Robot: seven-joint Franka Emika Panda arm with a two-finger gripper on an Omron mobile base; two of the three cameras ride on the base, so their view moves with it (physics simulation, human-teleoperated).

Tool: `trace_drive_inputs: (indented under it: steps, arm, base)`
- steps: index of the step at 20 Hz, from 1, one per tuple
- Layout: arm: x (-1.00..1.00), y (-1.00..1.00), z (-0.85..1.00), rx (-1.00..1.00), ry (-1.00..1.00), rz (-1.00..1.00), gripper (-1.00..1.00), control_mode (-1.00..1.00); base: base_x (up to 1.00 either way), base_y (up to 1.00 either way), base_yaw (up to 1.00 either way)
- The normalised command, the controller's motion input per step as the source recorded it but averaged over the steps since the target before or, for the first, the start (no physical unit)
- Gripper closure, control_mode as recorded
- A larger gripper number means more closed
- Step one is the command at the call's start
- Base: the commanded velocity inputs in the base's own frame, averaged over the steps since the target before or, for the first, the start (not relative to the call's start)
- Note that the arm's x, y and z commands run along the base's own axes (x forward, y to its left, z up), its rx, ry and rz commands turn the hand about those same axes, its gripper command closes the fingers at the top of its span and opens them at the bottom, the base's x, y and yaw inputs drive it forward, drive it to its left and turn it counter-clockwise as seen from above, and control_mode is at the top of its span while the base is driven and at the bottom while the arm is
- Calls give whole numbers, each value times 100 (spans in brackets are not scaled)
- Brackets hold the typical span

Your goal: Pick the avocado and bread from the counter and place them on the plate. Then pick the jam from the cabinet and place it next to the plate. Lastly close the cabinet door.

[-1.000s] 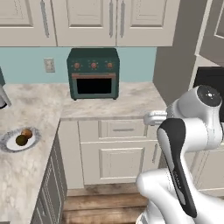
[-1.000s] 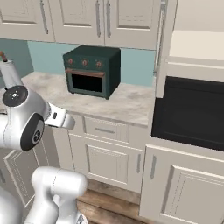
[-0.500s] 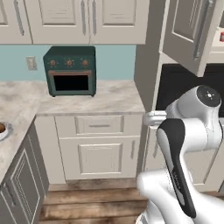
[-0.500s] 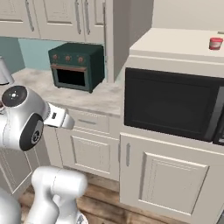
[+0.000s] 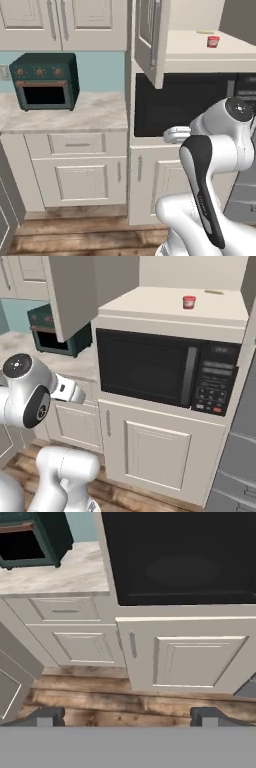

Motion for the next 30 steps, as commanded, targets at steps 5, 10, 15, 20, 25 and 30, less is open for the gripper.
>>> trace_drive_inputs:
  steps: [5,10,15,20,25,30]
  arm:
    - [0,0,0,0,0,0,-100,100]
    - [0,0,0,0,0,0,-100,100]
    - [0,0,0,0,0,0,-100,100]
    - [0,0,0,0,0,0,-100,100]
    - [0,0,0,0,0,0,-100,100]
    - [0,0,0,0,0,0,-100,100]
  base:
    - [0,-75,0]
    - [5,-64,0]
    - [38,-31,0]
    - [58,-10,0]
    - [71,-8,0]
    - [71,-2,0]
